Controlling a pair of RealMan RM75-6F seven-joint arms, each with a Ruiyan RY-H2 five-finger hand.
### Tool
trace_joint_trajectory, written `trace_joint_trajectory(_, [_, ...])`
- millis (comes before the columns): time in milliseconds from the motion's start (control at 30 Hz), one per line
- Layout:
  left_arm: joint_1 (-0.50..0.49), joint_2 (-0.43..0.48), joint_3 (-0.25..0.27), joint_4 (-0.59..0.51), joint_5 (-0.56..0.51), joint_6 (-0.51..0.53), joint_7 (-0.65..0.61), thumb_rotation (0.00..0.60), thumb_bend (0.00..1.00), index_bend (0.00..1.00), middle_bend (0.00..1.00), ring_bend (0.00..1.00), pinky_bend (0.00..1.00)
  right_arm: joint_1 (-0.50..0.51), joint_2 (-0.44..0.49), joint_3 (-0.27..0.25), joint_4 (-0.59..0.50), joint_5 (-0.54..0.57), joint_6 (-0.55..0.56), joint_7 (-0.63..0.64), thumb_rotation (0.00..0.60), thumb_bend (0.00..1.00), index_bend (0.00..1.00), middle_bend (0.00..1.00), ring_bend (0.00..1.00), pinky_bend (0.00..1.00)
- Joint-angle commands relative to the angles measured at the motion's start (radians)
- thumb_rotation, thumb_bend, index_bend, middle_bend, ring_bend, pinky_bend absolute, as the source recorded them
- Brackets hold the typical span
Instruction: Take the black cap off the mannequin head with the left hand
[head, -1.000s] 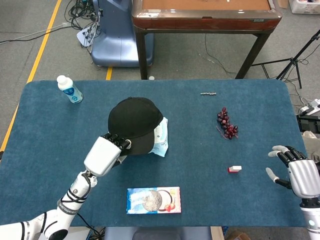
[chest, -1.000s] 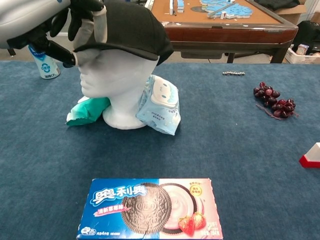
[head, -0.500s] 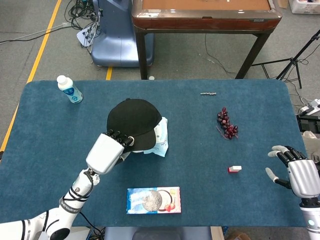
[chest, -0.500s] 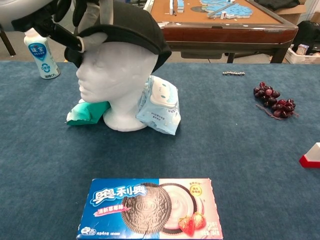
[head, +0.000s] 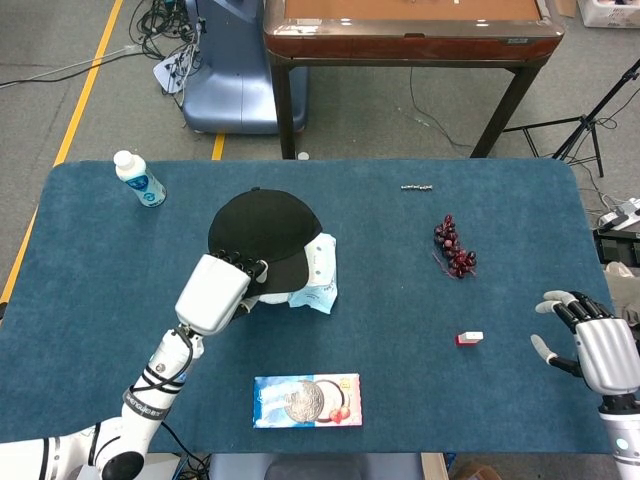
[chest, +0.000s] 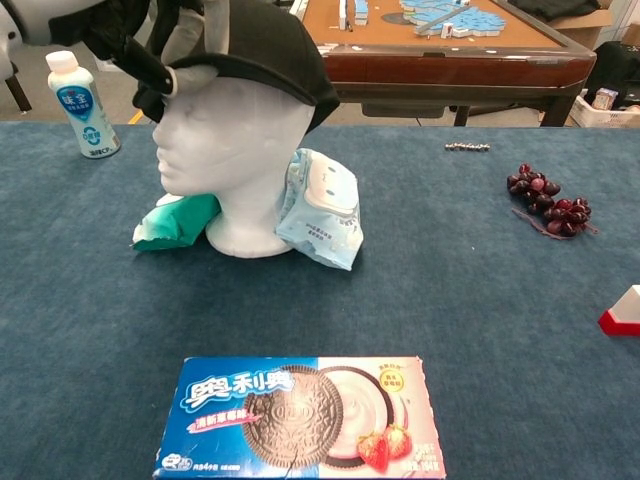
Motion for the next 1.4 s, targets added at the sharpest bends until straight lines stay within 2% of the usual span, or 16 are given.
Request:
trace_joint_trajectory(33, [-0.006, 0.005, -0.006, -0.013, -0.011, 0.007, 0.013, 0.600, 0.70, 0.66, 0.70, 0.61, 0.69, 0.001, -0.001, 0.000, 0.000, 0.001, -0.002, -0.001, 0.600, 0.27, 0.42, 0.33, 0.28, 0.41])
trace_joint_trajectory(767, [-0.054, 0.002, -0.026, -0.026, -0.034, 0.044, 0.042, 0.600, 0.70, 0.66, 0.70, 0.60, 0.69, 0.007, -0.005, -0.002, 0.003, 0.004, -0.014, -0.006, 0.600, 0.27, 0.42, 0.33, 0.28, 0.41])
trace_joint_trajectory(1133, [-0.075, -0.018, -0.033, 0.020, -0.004, 0.078, 0.041, 0.600, 0.70, 0.65, 0.69, 0.60, 0.69, 0.010, -0.007, -0.002, 0.005, 0.006, -0.020, -0.008, 0.600, 0.27, 0.42, 0.33, 0.28, 0.41])
trace_joint_trajectory(1400, [-0.096, -0.032, -0.052, 0.047, -0.022, 0.081, 0.033, 0.600, 0.69, 0.65, 0.69, 0.60, 0.69, 0.011, -0.008, -0.002, 0.006, 0.008, -0.023, -0.009, 0.600, 0.27, 0.42, 0.33, 0.28, 0.41])
